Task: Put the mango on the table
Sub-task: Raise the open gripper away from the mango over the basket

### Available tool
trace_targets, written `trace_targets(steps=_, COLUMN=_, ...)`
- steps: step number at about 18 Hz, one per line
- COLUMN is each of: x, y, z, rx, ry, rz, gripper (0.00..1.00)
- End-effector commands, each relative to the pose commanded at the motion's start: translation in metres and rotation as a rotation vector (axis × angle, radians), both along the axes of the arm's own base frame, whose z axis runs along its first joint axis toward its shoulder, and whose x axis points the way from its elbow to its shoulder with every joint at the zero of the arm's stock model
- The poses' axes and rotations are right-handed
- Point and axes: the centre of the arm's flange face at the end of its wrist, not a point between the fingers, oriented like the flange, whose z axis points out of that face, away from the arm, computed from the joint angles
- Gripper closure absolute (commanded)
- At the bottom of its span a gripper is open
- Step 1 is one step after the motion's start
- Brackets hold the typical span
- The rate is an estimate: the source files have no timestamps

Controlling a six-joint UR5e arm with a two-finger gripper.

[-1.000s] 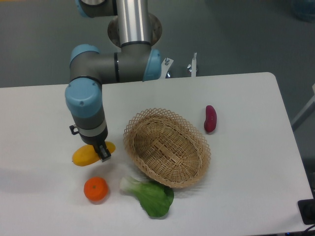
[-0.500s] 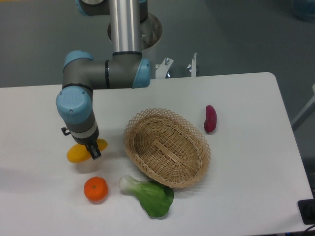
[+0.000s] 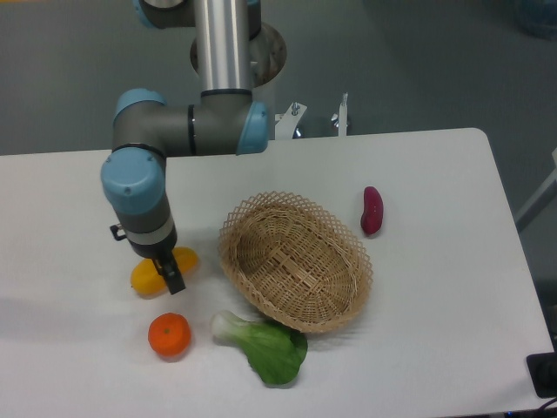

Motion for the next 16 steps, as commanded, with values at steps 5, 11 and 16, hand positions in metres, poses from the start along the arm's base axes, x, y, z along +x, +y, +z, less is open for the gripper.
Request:
trace_targets(steps=5, x=-0.077, y=-0.022, z=0.023, rx=0.025, ry=0.038, rz=0.110, gripper=0.00)
trace_targets(steps=11, x=-0.178, y=-0.037, z=0.059, rx=0.050, ry=0.099, rz=0.180, gripper=0.00)
trace_targets(steps=16, x=-0.247, y=-0.066, z=0.063, rx=0.020, ry=0.093, rz=0.179, gripper=0.00)
